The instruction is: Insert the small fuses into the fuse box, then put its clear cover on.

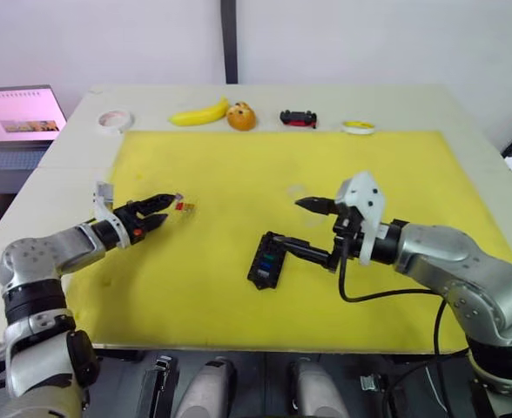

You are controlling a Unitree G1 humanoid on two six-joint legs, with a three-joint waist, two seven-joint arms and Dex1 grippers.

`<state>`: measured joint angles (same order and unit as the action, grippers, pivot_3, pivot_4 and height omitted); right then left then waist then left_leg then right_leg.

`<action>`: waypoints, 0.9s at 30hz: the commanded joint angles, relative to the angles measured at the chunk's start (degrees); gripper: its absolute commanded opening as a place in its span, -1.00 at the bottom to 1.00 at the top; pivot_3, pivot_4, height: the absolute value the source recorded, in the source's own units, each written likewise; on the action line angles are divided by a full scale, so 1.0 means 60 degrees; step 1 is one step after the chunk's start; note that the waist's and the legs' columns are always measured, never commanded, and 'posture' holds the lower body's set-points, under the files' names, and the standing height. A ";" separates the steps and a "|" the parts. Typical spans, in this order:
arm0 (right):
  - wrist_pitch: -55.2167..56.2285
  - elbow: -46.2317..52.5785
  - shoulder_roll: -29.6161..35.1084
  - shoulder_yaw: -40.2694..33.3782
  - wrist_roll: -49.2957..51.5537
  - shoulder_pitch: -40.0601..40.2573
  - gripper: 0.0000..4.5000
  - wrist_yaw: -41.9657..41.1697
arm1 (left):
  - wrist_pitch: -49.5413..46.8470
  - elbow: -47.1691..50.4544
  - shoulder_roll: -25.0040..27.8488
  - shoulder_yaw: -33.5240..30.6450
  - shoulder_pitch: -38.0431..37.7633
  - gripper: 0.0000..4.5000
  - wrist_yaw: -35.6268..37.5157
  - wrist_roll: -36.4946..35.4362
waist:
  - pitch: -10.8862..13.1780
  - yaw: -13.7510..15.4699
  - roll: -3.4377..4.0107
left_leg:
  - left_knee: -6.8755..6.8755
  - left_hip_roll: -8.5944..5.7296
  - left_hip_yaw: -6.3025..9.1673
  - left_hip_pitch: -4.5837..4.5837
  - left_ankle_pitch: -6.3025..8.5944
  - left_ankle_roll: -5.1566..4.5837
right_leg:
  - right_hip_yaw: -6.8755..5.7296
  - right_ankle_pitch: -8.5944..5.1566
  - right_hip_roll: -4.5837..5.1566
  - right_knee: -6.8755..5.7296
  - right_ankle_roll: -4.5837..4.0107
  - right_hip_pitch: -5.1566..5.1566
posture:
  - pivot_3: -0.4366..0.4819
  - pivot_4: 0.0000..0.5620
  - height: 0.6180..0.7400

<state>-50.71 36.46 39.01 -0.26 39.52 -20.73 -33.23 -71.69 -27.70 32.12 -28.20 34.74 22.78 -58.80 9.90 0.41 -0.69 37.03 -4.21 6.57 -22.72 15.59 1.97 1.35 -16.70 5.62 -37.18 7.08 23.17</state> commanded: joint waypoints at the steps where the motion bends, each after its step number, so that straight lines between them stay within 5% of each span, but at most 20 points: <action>1: 0.0115 0.0549 -0.0019 -0.0209 0.0042 0.0030 1.00 0.0165 | 0.0373 -0.0487 -0.0138 0.0437 0.0258 0.84 0.0414 0.0657 | -0.0002 0.0052 0.0002 | 0.0002 0.0000 0.0000 0.0001 -0.0002 0.0002 | 0.0000 0.0000 0.0000 -0.0002 0.0000 -0.0002 | -0.05 -0.47 1.00; 21: 0.0279 0.0603 0.0527 0.0243 -0.0061 -0.0148 1.00 -0.0500 | -0.0207 -0.3470 0.0262 0.1587 0.2113 0.84 0.3515 0.2614 | -0.0002 0.0091 0.0002 | 0.0017 -0.0013 0.0019 -0.0002 -0.0004 0.0001 | -0.0021 0.0001 0.0003 -0.0010 0.0001 -0.0017 | -0.05 -0.47 1.00; 27: 0.0271 0.0731 0.0345 0.0258 -0.0105 0.0043 1.00 -0.0270 | 0.0237 -0.3993 0.0052 0.1363 0.2415 0.84 0.3459 0.3173 | -0.0003 0.0113 0.0002 | 0.0021 -0.0015 0.0022 -0.0022 -0.0005 0.0001 | -0.0021 0.0001 0.0006 -0.0009 0.0002 -0.0004 | -0.05 -0.47 1.00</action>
<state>-50.02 38.63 41.55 1.84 38.97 -20.45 -35.30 -70.37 -49.84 34.13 -21.10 48.70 43.85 -40.66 9.88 1.09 -0.68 37.17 -4.31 6.70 -22.85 15.56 1.97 1.22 -16.70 5.66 -37.24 7.09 23.14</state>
